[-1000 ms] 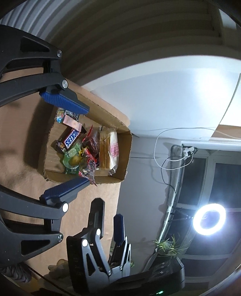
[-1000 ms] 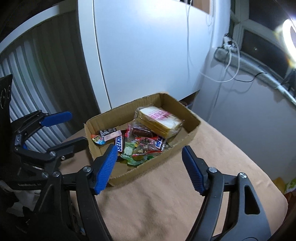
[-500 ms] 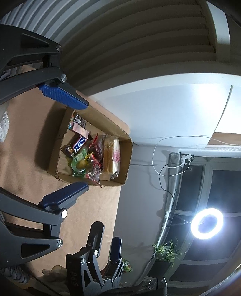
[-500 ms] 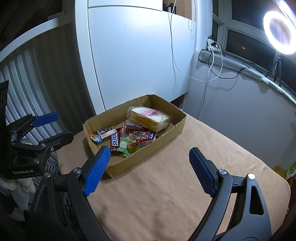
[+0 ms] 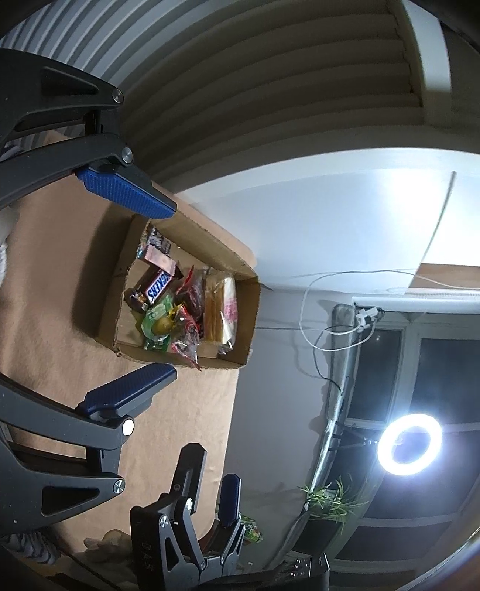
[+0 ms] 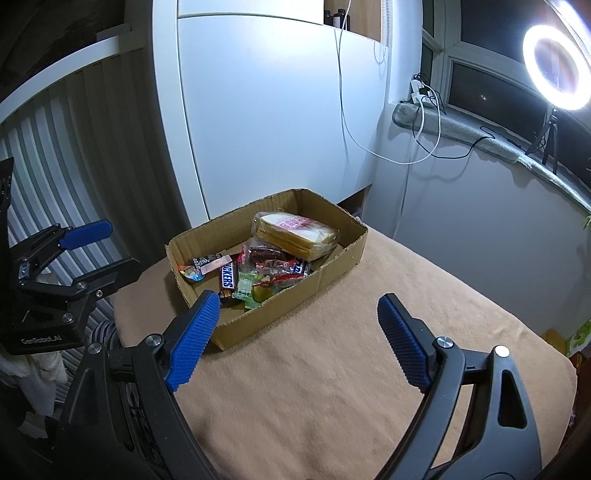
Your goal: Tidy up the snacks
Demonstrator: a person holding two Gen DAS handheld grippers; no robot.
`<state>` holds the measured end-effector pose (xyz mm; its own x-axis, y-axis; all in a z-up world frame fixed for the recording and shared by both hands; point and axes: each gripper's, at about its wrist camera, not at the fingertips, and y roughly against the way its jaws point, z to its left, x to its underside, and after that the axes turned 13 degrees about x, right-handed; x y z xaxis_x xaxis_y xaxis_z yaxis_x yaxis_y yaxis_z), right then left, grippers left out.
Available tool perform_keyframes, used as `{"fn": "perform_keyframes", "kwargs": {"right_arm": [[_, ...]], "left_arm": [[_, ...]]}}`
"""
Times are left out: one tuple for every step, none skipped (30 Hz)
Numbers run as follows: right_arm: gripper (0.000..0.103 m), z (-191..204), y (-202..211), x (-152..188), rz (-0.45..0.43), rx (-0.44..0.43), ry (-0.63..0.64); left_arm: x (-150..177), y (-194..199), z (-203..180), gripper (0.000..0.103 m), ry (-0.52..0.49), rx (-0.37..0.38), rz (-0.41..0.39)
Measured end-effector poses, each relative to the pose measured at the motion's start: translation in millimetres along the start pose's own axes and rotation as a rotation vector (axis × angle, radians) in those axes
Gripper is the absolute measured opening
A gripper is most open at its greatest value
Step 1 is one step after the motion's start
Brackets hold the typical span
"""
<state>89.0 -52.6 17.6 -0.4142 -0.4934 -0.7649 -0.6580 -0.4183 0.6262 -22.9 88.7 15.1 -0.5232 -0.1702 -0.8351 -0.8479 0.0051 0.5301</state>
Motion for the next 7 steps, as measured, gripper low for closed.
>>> {"fn": "perform_keyframes", "kwargs": {"right_arm": [[0.09,-0.3,-0.5,0.8,0.002,0.0,-0.001],[0.09,-0.3,-0.7,1.2,0.004,0.0,-0.001],[0.09,-0.5,-1.0,2.2,0.005,0.0,-0.002],[0.09,-0.9,-1.0,2.8,0.006,0.0,-0.002],[0.09,-1.3,-0.8,3.5,0.007,-0.001,-0.003],[0.09,-1.6,-0.9,3.8,0.008,-0.002,-0.004],[0.09,-1.7,-0.9,3.9,0.008,-0.002,-0.004]], "left_arm": [[0.1,0.2,-0.7,0.081,-0.003,0.002,0.001],[0.6,0.3,-1.1,0.081,-0.002,0.005,0.004],[0.7,0.1,-1.3,0.081,-0.001,0.006,0.006],[1.4,0.2,-1.7,0.081,-0.001,0.006,0.007],[1.5,-0.3,-1.9,0.081,0.003,0.006,0.01],[1.7,-0.7,-1.8,0.081,0.005,0.01,0.012],[1.5,-1.1,-2.1,0.081,0.005,0.01,0.013]]}}
